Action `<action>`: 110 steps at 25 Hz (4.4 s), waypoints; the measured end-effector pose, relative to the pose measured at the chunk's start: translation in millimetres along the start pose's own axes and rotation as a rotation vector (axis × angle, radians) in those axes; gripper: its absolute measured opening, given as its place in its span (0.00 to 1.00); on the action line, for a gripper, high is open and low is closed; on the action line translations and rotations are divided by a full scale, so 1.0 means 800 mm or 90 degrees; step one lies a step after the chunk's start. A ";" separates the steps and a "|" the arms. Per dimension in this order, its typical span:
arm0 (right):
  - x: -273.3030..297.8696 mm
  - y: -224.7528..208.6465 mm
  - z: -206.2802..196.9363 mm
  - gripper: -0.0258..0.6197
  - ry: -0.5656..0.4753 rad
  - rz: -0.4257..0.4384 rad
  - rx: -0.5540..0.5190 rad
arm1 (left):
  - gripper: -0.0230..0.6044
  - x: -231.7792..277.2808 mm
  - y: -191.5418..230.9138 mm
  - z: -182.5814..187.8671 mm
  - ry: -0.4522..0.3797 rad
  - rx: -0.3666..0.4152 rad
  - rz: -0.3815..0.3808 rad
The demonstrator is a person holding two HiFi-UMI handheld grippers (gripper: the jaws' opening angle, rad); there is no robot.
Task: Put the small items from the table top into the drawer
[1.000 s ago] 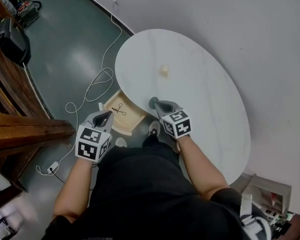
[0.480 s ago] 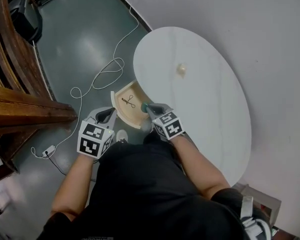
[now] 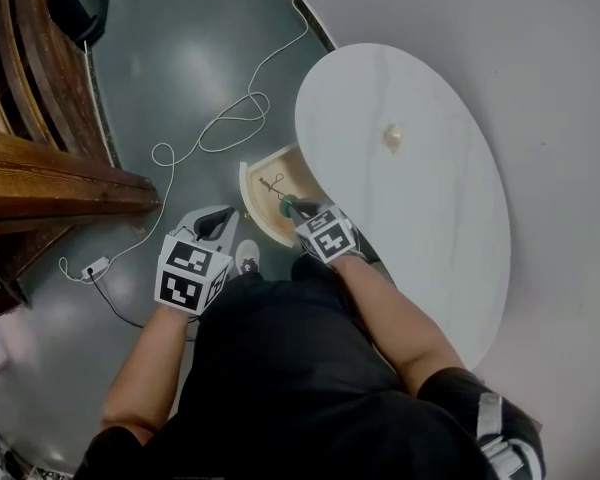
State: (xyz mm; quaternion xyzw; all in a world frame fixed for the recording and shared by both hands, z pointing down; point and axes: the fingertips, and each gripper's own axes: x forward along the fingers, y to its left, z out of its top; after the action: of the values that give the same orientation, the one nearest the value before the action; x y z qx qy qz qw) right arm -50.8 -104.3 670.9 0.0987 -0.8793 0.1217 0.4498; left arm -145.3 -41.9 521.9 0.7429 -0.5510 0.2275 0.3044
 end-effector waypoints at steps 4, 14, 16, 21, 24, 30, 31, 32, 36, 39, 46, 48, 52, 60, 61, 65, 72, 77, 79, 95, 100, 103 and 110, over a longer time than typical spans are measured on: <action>0.036 0.002 -0.015 0.05 0.047 0.013 -0.020 | 0.06 -0.013 0.006 -0.012 0.005 -0.015 0.018; 0.128 -0.004 -0.044 0.05 0.139 0.046 -0.115 | 0.06 -0.034 0.034 -0.035 0.011 -0.076 0.083; 0.142 -0.008 -0.046 0.05 0.154 0.050 -0.124 | 0.06 -0.037 0.036 -0.036 0.012 -0.089 0.090; 0.172 -0.013 -0.060 0.05 0.197 0.063 -0.144 | 0.06 -0.044 0.039 -0.055 0.024 -0.116 0.107; 0.184 -0.017 -0.065 0.06 0.211 0.061 -0.141 | 0.06 -0.049 0.041 -0.067 0.033 -0.130 0.116; 0.195 -0.014 -0.065 0.06 0.214 0.066 -0.142 | 0.06 -0.057 0.049 -0.075 0.035 -0.146 0.129; 0.195 -0.013 -0.066 0.06 0.212 0.067 -0.139 | 0.06 -0.057 0.048 -0.075 0.034 -0.146 0.129; 0.195 -0.013 -0.067 0.06 0.211 0.067 -0.137 | 0.06 -0.057 0.048 -0.075 0.032 -0.146 0.129; 0.191 -0.015 -0.073 0.08 0.214 0.063 -0.132 | 0.06 -0.053 0.042 -0.077 0.031 -0.143 0.124; 0.184 -0.013 -0.070 0.08 0.207 0.060 -0.123 | 0.06 -0.053 0.041 -0.076 0.031 -0.138 0.118; 0.156 -0.008 -0.053 0.08 0.172 0.049 -0.088 | 0.06 -0.047 0.038 -0.059 0.015 -0.114 0.100; 0.145 0.000 -0.058 0.08 0.175 0.055 -0.048 | 0.06 -0.045 0.037 -0.056 0.016 -0.109 0.094; 0.113 0.010 -0.034 0.08 0.129 0.060 -0.002 | 0.06 -0.040 0.032 -0.040 0.008 -0.094 0.071; 0.012 0.015 0.038 0.08 -0.001 0.031 -0.024 | 0.06 -0.033 0.028 0.004 -0.026 -0.052 0.047; -0.001 0.016 0.041 0.08 -0.012 0.030 -0.017 | 0.06 -0.032 0.026 0.007 -0.028 -0.046 0.043; -0.056 0.021 0.067 0.08 -0.080 0.025 0.021 | 0.06 -0.027 0.018 0.022 -0.034 -0.020 0.025; -0.156 0.019 0.102 0.08 -0.202 0.008 0.088 | 0.06 -0.010 -0.010 0.060 -0.055 0.037 -0.021; -0.194 -0.023 0.090 0.08 -0.231 -0.064 0.114 | 0.06 0.011 -0.038 0.086 -0.058 0.072 -0.054; -0.206 -0.045 0.079 0.08 -0.236 -0.092 0.135 | 0.06 0.021 -0.053 0.093 -0.052 0.089 -0.070; -0.279 -0.175 0.020 0.08 -0.253 -0.203 0.193 | 0.06 0.093 -0.128 0.149 -0.037 0.140 -0.115; -0.267 -0.209 0.007 0.08 -0.219 -0.217 0.181 | 0.06 0.107 -0.138 0.156 -0.033 0.141 -0.117; -0.254 -0.239 0.002 0.08 -0.190 -0.234 0.160 | 0.06 0.114 -0.140 0.157 -0.025 0.139 -0.110; -0.214 -0.307 -0.003 0.09 -0.155 -0.247 0.168 | 0.06 0.115 -0.125 0.149 -0.010 0.113 -0.073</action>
State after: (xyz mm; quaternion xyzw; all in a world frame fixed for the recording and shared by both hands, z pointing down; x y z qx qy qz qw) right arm 118.8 -326.3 563.6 0.3371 -0.8682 0.1337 0.3388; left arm -22.5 -167.9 478.7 0.7990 -0.4876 0.2521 0.2457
